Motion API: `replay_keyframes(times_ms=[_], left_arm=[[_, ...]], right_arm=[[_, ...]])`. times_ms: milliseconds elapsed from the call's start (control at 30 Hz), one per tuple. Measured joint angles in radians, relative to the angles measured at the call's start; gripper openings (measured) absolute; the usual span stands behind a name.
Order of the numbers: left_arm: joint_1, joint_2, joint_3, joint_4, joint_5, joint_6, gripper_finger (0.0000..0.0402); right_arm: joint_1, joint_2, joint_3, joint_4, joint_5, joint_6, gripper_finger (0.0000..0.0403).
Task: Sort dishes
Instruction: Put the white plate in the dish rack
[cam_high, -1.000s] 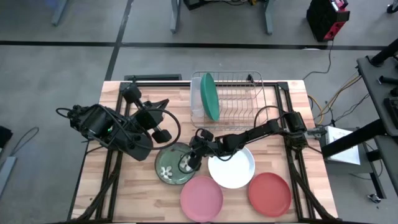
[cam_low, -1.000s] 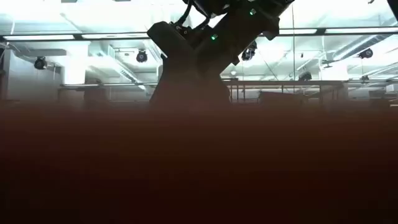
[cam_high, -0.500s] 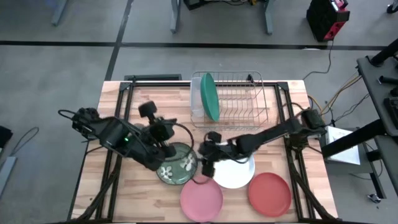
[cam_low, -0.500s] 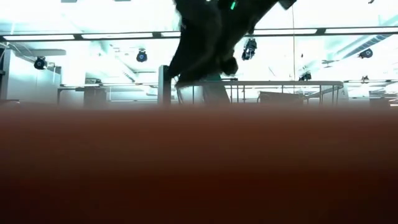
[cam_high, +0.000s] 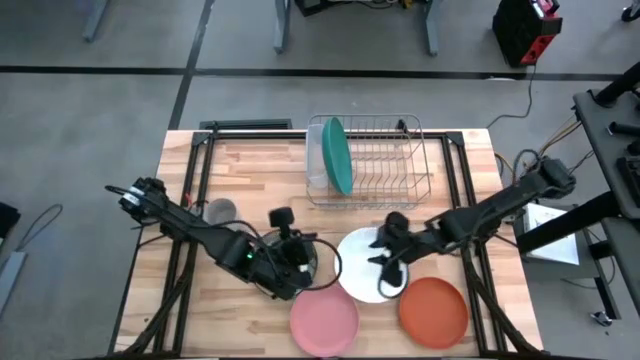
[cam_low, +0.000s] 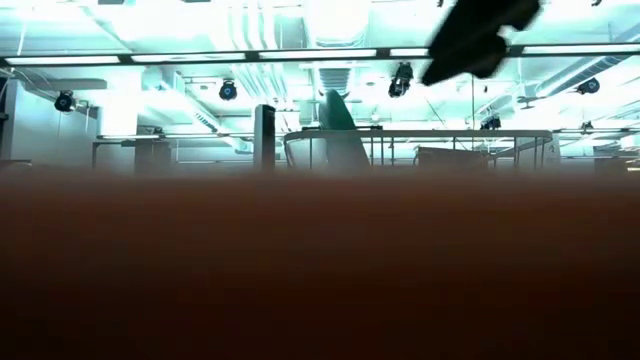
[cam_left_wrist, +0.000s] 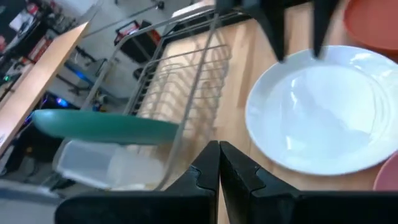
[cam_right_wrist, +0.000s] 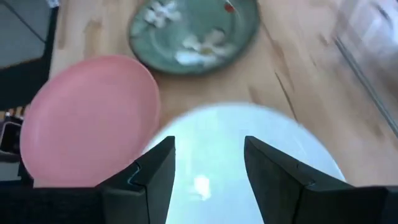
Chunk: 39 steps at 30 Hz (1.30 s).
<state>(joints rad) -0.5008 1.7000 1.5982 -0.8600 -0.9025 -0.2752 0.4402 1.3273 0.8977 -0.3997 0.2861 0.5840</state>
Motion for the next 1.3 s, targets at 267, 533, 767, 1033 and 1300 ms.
replay_keyframes(times_ms=[267,533,767,1033,1300], left_arm=[[0.005,0.0,-0.271,0.551,0.048,0.225,0.0],[0.01,0.0,-0.417,0.914,0.108,0.343,0.0],[0.027,0.018,-0.455,0.92,0.143,0.231,0.0],[0.073,0.166,-0.367,0.893,0.24,0.285,0.0],[0.096,0.28,-0.255,0.707,0.243,0.28,0.0]], right_arm=[[0.007,-0.248,-0.178,-0.1,0.004,0.173,0.0179],[0.005,-0.335,-0.267,-0.114,0.001,0.305,0.0179],[0.005,-0.311,-0.274,-0.271,0.002,0.423,0.0179],[0.005,-0.257,-0.28,-0.31,0.0,0.457,0.0179],[0.005,-0.227,-0.304,-0.332,-0.007,0.488,0.0179]])
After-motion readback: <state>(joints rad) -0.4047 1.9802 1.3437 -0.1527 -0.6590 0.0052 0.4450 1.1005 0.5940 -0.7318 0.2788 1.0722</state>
